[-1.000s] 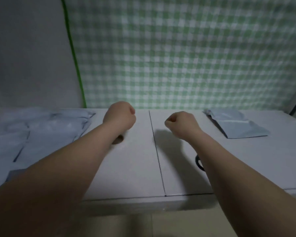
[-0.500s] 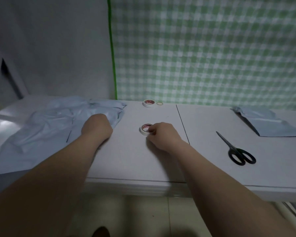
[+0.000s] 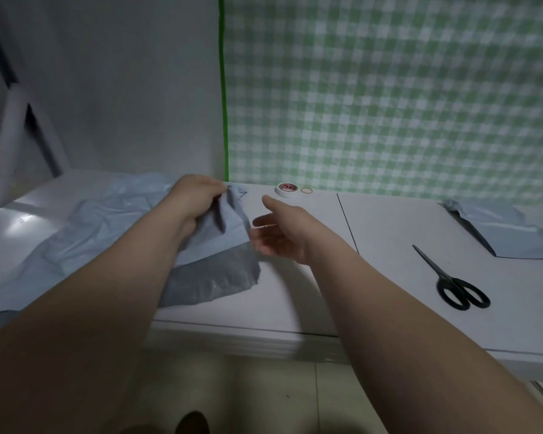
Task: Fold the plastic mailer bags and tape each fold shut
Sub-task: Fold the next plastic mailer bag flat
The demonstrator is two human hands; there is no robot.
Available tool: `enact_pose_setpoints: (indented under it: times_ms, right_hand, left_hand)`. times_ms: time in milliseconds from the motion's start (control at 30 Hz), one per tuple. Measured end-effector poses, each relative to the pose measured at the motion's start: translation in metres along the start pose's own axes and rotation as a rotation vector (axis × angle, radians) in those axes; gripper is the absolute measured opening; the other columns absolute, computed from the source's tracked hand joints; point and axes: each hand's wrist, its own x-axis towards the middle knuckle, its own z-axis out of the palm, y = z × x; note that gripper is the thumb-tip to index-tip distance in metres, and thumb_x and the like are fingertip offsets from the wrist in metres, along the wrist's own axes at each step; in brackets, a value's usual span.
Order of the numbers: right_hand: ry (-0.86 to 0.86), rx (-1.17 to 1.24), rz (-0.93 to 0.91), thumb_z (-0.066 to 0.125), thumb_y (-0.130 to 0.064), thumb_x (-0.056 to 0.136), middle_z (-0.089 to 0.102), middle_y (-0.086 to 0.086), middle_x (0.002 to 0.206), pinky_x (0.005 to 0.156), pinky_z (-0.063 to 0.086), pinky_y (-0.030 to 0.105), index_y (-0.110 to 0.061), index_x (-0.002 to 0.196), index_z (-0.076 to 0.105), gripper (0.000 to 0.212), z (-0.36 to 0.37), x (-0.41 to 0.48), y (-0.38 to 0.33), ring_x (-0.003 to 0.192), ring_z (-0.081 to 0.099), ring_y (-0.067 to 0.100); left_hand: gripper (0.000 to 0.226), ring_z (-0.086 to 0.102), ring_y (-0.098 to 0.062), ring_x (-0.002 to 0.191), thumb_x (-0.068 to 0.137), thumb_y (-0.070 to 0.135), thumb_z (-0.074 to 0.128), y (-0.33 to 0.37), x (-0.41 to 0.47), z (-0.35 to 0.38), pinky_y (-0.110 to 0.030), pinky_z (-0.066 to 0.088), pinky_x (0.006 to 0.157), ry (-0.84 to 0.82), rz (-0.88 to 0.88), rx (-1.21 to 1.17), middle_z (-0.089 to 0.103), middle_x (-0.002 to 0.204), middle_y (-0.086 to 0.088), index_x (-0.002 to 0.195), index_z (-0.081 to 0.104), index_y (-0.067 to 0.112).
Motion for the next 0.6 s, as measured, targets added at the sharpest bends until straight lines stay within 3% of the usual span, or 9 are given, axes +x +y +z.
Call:
enact_pose_setpoints:
  times_ms: [67,133,200,300,367,500,600]
  right_hand:
    - [-0.072,0.074,0.121,0.044,-0.059,0.092,0.059,0.010,0.069,0.044,0.051,0.023,-0.001,0.083,0.057,0.060,0.008,0.000,0.000,0.051,0.059,0.018]
    - [-0.087,0.126,0.188,0.049,-0.064,0.086,0.060,0.012,0.074,0.058,0.059,0.030,-0.001,0.086,0.058,0.064,0.013,0.004,0.006,0.060,0.063,0.022]
    - [-0.061,0.189,0.202,0.060,-0.056,0.084,0.060,0.011,0.076,0.061,0.059,0.035,-0.005,0.087,0.057,0.051,0.017,0.005,0.011,0.064,0.064,0.024]
    - [-0.092,0.252,0.222,0.063,-0.043,0.086,0.064,0.010,0.069,0.043,0.055,0.031,-0.006,0.081,0.060,0.038,0.024,-0.001,0.012,0.050,0.065,0.023]
    - [-0.093,0.288,0.226,0.059,-0.030,0.089,0.064,0.011,0.060,0.035,0.050,0.028,-0.004,0.075,0.060,0.029,0.028,-0.003,0.009,0.042,0.064,0.022]
    - [0.003,0.286,0.152,0.046,-0.002,0.089,0.060,0.010,0.071,0.045,0.054,0.031,-0.005,0.077,0.058,0.018,0.025,0.005,0.004,0.059,0.063,0.019]
    - [-0.093,0.346,0.069,0.040,-0.002,0.091,0.061,0.014,0.071,0.049,0.054,0.026,0.000,0.080,0.059,0.022,0.013,-0.003,-0.004,0.057,0.063,0.022]
  left_hand:
    - [0.026,0.053,-0.004,0.042,0.089,0.005,0.057,0.007,-0.010,0.004,-0.009,0.037,0.039,-0.130,-0.005,-0.016,0.058,0.043,0.008,0.065,0.060,0.012]
    - [0.027,0.053,-0.003,0.042,0.089,0.005,0.057,0.007,-0.016,0.005,-0.010,0.038,0.040,-0.222,-0.008,0.015,0.058,0.044,0.008,0.063,0.059,0.010]
    - [0.026,0.054,-0.006,0.046,0.090,0.004,0.056,0.004,-0.019,0.005,-0.010,0.040,0.042,-0.298,-0.015,0.021,0.059,0.048,0.004,0.065,0.058,0.008]
    - [0.017,0.059,-0.011,0.059,0.091,0.003,0.056,0.003,-0.021,0.003,-0.012,0.048,0.051,-0.415,-0.014,0.046,0.064,0.069,-0.008,0.075,0.064,0.002]
    - [0.017,0.059,-0.012,0.062,0.090,0.003,0.058,0.003,-0.023,0.003,-0.015,0.050,0.057,-0.461,0.006,0.093,0.064,0.070,-0.008,0.075,0.066,0.003]
    - [0.033,0.056,-0.004,0.056,0.086,0.003,0.063,0.004,-0.027,0.003,-0.014,0.046,0.061,-0.513,0.090,0.243,0.064,0.059,0.003,0.057,0.069,0.017]
    - [0.023,0.055,0.000,0.054,0.088,0.006,0.062,0.013,-0.036,0.007,-0.010,0.044,0.055,-0.513,0.104,0.206,0.063,0.059,0.008,0.067,0.067,0.016]
